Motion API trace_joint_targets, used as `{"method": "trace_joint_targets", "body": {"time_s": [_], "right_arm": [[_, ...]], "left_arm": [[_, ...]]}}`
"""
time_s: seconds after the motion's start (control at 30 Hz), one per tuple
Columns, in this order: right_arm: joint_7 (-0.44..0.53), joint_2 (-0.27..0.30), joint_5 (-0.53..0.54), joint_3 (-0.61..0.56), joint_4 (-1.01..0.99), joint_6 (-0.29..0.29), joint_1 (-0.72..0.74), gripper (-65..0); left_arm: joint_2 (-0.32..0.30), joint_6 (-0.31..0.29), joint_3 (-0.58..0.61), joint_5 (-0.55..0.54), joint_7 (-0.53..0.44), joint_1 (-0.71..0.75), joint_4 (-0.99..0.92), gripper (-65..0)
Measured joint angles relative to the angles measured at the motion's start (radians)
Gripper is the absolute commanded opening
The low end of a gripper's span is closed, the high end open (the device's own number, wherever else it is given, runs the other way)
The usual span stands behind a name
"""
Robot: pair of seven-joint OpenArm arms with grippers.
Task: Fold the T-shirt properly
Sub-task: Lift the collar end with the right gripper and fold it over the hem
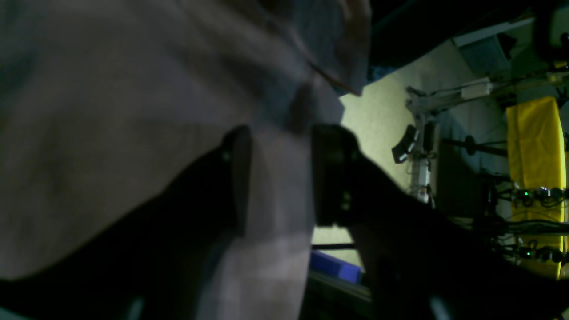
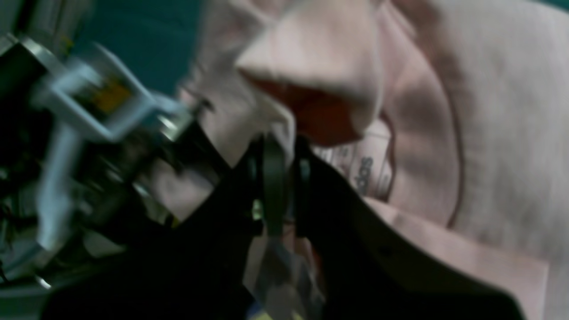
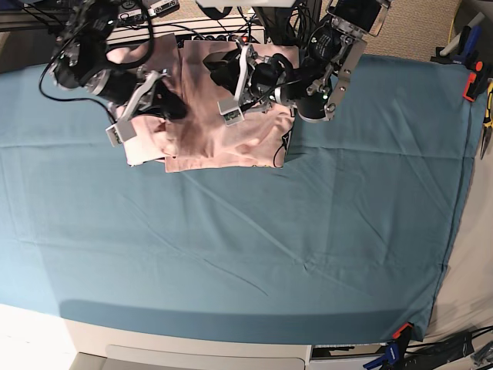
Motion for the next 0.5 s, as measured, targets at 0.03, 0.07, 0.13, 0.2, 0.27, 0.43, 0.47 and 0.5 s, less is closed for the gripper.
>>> {"method": "trace_joint_targets", "body": {"time_s": [0.03, 0.07, 0.13, 0.2, 0.27, 0.43, 0.47, 0.5], "right_arm": [[0.000, -0.015, 0.000, 0.000, 0.013, 0.000, 0.000, -65.0], [0.000, -0.028, 0.000, 0.000, 0.026, 0.000, 0.000, -65.0], [0.005, -0.053, 0.000, 0.000, 0.047, 0.001, 0.000, -65.0], [0.019, -0.078, 0.001, 0.000, 0.055, 0.006, 0.000, -65.0], [0.025, -0.096, 0.000, -0.018, 0.056, 0.008, 0.000, -65.0], [0.082, -0.122, -0.091, -0.142, 0.056, 0.013, 0.000, -65.0], [0.094, -0.125, -0.124, -0.166, 0.056, 0.011, 0.000, -65.0], [0.097, -0.125, -0.151, -0.186, 0.056, 0.012, 0.000, -65.0]], "left_arm": [[0.000, 0.000, 0.000, -0.002, 0.000, 0.001, 0.000, -40.9], [0.000, 0.000, 0.000, -0.002, 0.000, 0.001, 0.000, -40.9], [0.000, 0.000, 0.000, -0.002, 0.000, 0.001, 0.000, -40.9], [-0.002, 0.000, 0.000, -0.003, 0.000, 0.001, 0.000, -40.9], [-0.009, 0.000, 0.000, -0.007, 0.000, 0.000, 0.000, -40.9], [-0.028, 0.021, 0.000, -0.014, 0.000, -0.004, 0.005, -40.9], [-0.032, 0.019, -0.006, -0.014, 0.005, -0.005, 0.012, -40.9], [-0.033, 0.019, -0.020, -0.015, 0.021, -0.004, 0.019, -40.9]]}}
